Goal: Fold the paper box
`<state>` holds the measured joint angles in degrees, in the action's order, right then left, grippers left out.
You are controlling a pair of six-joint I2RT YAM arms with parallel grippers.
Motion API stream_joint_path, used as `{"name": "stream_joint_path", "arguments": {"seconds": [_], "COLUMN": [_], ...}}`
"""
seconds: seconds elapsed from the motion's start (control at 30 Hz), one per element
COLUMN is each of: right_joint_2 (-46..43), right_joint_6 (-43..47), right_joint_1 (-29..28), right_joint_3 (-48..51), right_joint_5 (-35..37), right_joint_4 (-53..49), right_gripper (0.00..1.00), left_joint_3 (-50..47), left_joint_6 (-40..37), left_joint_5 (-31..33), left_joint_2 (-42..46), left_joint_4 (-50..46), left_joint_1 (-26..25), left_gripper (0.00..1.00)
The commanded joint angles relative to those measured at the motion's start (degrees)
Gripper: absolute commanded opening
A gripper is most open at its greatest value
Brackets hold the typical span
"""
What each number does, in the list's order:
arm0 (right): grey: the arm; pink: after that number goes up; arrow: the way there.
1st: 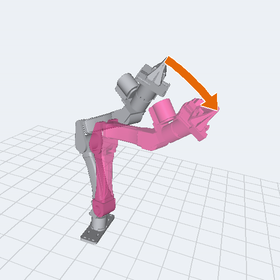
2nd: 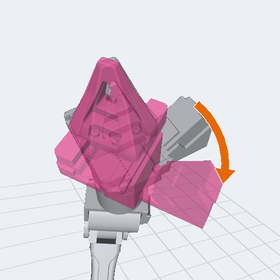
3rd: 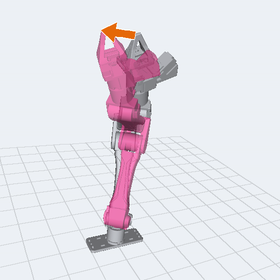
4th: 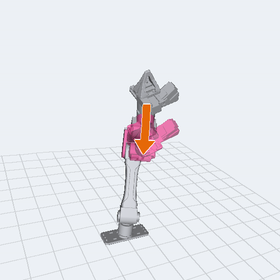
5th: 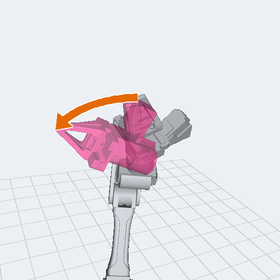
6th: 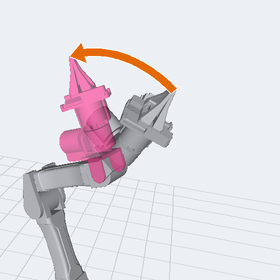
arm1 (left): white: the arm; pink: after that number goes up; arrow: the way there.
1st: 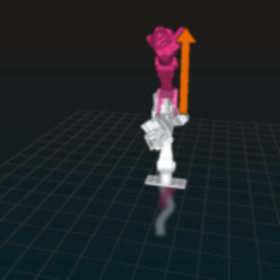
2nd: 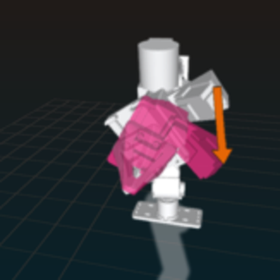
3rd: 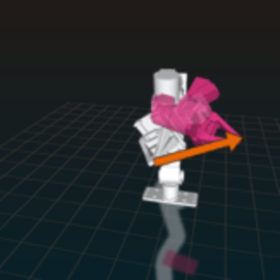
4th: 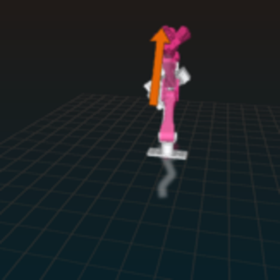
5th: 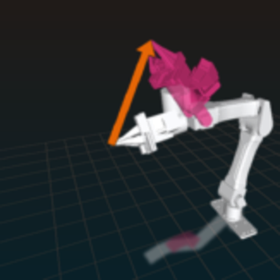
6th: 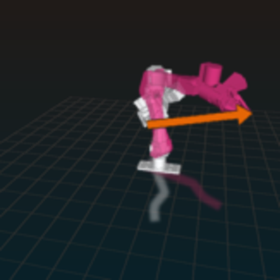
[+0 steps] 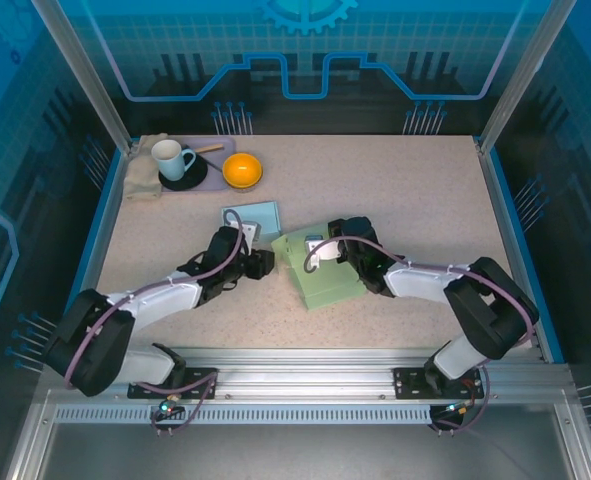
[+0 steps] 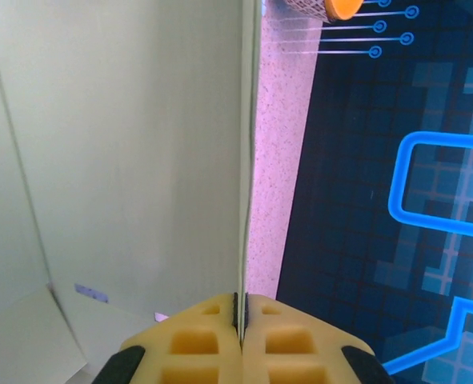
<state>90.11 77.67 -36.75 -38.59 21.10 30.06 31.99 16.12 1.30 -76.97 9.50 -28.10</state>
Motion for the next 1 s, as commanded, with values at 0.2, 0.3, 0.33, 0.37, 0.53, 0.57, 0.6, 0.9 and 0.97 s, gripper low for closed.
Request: {"name": "stream_joint_path", "arguments": {"seconds": [0.2, 0.3, 0.33, 0.37, 0.53, 0.57, 0.6, 0.9, 0.97], "right_joint_2": [4.5, 4.0, 3.9, 3.7, 2.6, 2.5, 2.3, 2.1, 2.4], "right_joint_6": [0.8, 0.8, 0.8, 0.8, 0.6, 0.5, 0.4, 0.7, 0.7], "right_joint_1": [-0.7, -0.8, -0.8, -0.9, -1.0, -1.0, -1.0, -1.0, -1.0], "right_joint_3": [2.6, 2.5, 2.6, 2.6, 2.5, 2.3, 2.4, 2.2, 2.2], "right_joint_5": [3.0, 3.0, 2.9, 2.8, 2.8, 2.7, 2.7, 2.6, 2.7], "right_joint_4": [6.9, 6.6, 6.6, 6.5, 5.7, 5.4, 5.1, 4.2, 4.4], "right_gripper": [0.0, 0.0, 0.0, 0.0, 0.0, 0.0, 0.0, 0.0, 0.0], "left_joint_3": [3.1, 3.4, 3.6, 3.7, 4.9, 5.2, 5.5, 7.2, 7.2], "left_joint_6": [-1.1, -1.0, -0.9, -0.8, 0.3, 0.3, 0.4, 1.5, 1.6], "left_joint_5": [-2.2, -1.5, -1.3, -1.1, -1.9, -1.8, -1.8, -1.9, -2.0], "left_joint_2": [-2.6, -2.7, -2.9, -3.1, -5.3, -5.6, -6.0, -8.0, -8.1], "left_joint_4": [2.2, 2.3, 2.4, 2.5, 3.5, 3.7, 3.8, 4.9, 5.3], "left_joint_1": [-1.7, -1.7, -1.6, -1.6, -2.2, -2.4, -2.7, -4.1, -4.7], "left_gripper": [0.52, 0.57, 0.59, 0.6, 0.61, 0.6, 0.6, 0.6, 0.6]}}
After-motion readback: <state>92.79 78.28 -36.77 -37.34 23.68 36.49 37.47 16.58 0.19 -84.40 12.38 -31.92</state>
